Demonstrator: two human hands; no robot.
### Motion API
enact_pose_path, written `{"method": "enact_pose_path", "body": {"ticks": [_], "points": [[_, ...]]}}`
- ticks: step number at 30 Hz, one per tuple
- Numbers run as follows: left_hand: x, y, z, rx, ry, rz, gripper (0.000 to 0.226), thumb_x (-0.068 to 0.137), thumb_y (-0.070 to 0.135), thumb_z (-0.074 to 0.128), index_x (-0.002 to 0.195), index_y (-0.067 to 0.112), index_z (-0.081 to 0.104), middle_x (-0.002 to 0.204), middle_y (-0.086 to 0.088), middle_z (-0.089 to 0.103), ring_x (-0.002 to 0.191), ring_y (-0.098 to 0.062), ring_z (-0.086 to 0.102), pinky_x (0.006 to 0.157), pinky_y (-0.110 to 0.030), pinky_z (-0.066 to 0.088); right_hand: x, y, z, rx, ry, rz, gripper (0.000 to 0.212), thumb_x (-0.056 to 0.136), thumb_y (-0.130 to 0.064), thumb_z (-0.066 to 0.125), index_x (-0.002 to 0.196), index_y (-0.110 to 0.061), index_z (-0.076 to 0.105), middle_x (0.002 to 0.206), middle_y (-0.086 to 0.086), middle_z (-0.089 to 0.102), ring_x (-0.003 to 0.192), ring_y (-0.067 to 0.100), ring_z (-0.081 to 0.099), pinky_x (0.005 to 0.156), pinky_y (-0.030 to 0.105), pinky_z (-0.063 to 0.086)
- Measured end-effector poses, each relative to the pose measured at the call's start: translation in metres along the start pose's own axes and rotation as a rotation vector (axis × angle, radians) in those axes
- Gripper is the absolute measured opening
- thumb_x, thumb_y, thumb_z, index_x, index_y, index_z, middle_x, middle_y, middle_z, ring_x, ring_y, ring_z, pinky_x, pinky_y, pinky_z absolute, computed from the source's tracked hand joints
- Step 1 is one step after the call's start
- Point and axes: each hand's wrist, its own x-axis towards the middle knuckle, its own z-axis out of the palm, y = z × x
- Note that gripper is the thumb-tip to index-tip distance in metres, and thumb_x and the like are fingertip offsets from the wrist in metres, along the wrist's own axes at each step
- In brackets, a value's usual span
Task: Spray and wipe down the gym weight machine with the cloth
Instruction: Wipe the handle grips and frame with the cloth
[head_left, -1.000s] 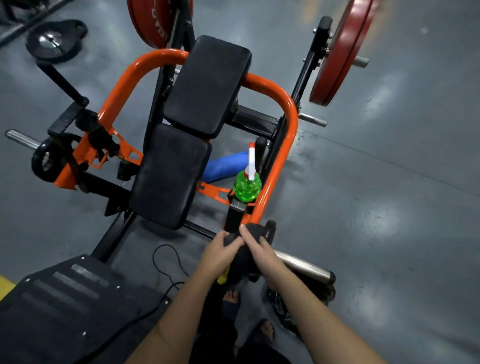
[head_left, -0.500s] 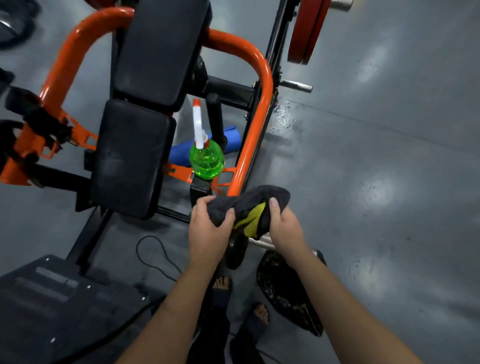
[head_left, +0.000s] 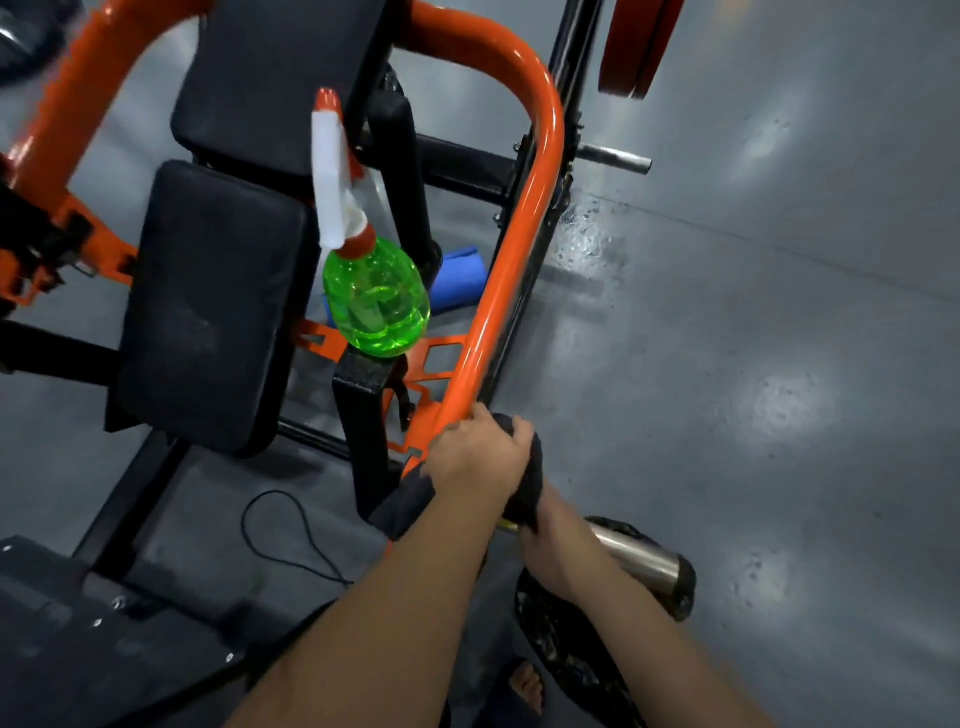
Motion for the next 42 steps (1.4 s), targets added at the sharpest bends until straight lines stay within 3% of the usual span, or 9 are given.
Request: {"method": "enact_pose_path", "body": {"ticks": [5, 9, 14, 17, 19, 23, 27, 35, 42], "points": [[0.038, 0.036, -0.009, 0.27, -0.168, 0.038, 0.058, 0.102, 0.047, 0.04, 0.138, 0.005, 0.058, 0.144, -0.018, 0.054, 0.13, -0.043, 0.053, 0.1, -0.061, 0.049, 0.04, 0.042, 0.017, -0.26, -0.069, 0.126, 0.026, 0.1, -0.013, 0.048, 0.123, -0.007, 0.058, 0.122, 0.015, 0.063, 0.112, 0.033, 0.06, 0.078, 0.029, 0.036], [0.046, 0.034, -0.008, 0.266, -0.155, 0.14, 0.086, 0.089, 0.078, 0.05, 0.139, 0.008, 0.057, 0.142, -0.015, 0.056, 0.13, -0.037, 0.054, 0.102, -0.046, 0.049, 0.047, 0.05, 0.02, -0.297, 0.014, 0.12, 0.018, 0.101, -0.026, 0.052, 0.107, -0.01, 0.059, 0.105, 0.011, 0.063, 0.103, 0.032, 0.062, 0.071, 0.03, 0.032], [0.026, 0.013, -0.004, 0.179, -0.053, 0.199, 0.058, 0.083, 0.06, 0.07, 0.121, 0.017, 0.063, 0.128, -0.009, 0.065, 0.119, -0.032, 0.062, 0.089, -0.033, 0.047, 0.044, 0.05, 0.009, -0.088, -0.014, 0.091, 0.01, 0.093, -0.024, 0.063, 0.101, -0.019, 0.061, 0.098, 0.001, 0.063, 0.098, 0.023, 0.062, 0.078, 0.03, 0.045], [0.011, 0.0, -0.018, 0.151, -0.119, 0.149, 0.056, 0.079, 0.057, 0.075, 0.117, 0.016, 0.067, 0.123, -0.007, 0.067, 0.115, -0.029, 0.065, 0.082, -0.028, 0.047, 0.043, 0.051, 0.0, 0.118, -0.028, 0.071, 0.031, 0.09, -0.015, 0.069, 0.113, -0.032, 0.059, 0.104, -0.008, 0.065, 0.099, 0.013, 0.062, 0.093, 0.033, 0.053], [0.004, -0.014, -0.023, 0.091, -0.22, 0.102, 0.062, 0.079, 0.055, 0.075, 0.124, 0.014, 0.065, 0.128, -0.009, 0.065, 0.118, -0.028, 0.063, 0.091, -0.029, 0.051, 0.039, 0.056, 0.003, 0.123, -0.004, 0.046, 0.043, 0.09, -0.009, 0.067, 0.12, -0.039, 0.056, 0.11, -0.009, 0.065, 0.102, 0.011, 0.062, 0.096, 0.032, 0.052], [-0.016, -0.048, -0.007, 0.04, -0.257, 0.061, 0.055, 0.077, 0.05, 0.075, 0.116, 0.012, 0.068, 0.12, -0.01, 0.068, 0.112, -0.03, 0.065, 0.092, -0.031, 0.054, 0.037, 0.075, 0.019, 0.124, 0.106, -0.031, 0.051, 0.09, -0.01, 0.063, 0.111, -0.056, 0.059, 0.129, -0.003, 0.068, 0.122, 0.018, 0.063, 0.11, 0.037, 0.046], [-0.04, -0.069, 0.017, -0.044, -0.172, 0.002, 0.061, 0.072, 0.049, 0.078, 0.117, 0.012, 0.06, 0.118, -0.009, 0.067, 0.11, -0.032, 0.066, 0.086, -0.033, 0.054, 0.033, 0.072, 0.024, -0.195, 0.068, -0.037, 0.045, 0.094, -0.017, 0.058, 0.137, -0.031, 0.059, 0.14, -0.002, 0.062, 0.131, 0.023, 0.055, 0.107, 0.03, 0.041], [-0.035, -0.071, 0.01, -0.11, -0.194, 0.045, 0.052, 0.069, 0.049, 0.079, 0.104, 0.014, 0.063, 0.097, -0.003, 0.062, 0.093, -0.028, 0.063, 0.075, -0.029, 0.05, 0.036, 0.064, 0.014, -0.284, -0.078, 0.016, 0.054, 0.097, -0.028, 0.058, 0.149, -0.035, 0.045, 0.151, -0.002, 0.052, 0.139, 0.023, 0.049, 0.114, 0.033, 0.035], [-0.028, -0.083, 0.012, -0.195, -0.254, 0.112, 0.053, 0.064, 0.05, 0.081, 0.101, 0.016, 0.067, 0.097, -0.003, 0.068, 0.089, -0.023, 0.067, 0.083, -0.033, 0.059, 0.034, 0.062, 0.027, -0.651, -0.071, -0.033, 0.072, 0.099, -0.042, 0.054, 0.159, -0.033, 0.016, 0.155, -0.004, 0.031, 0.14, 0.024, 0.037, 0.098, 0.033, 0.023]]}}
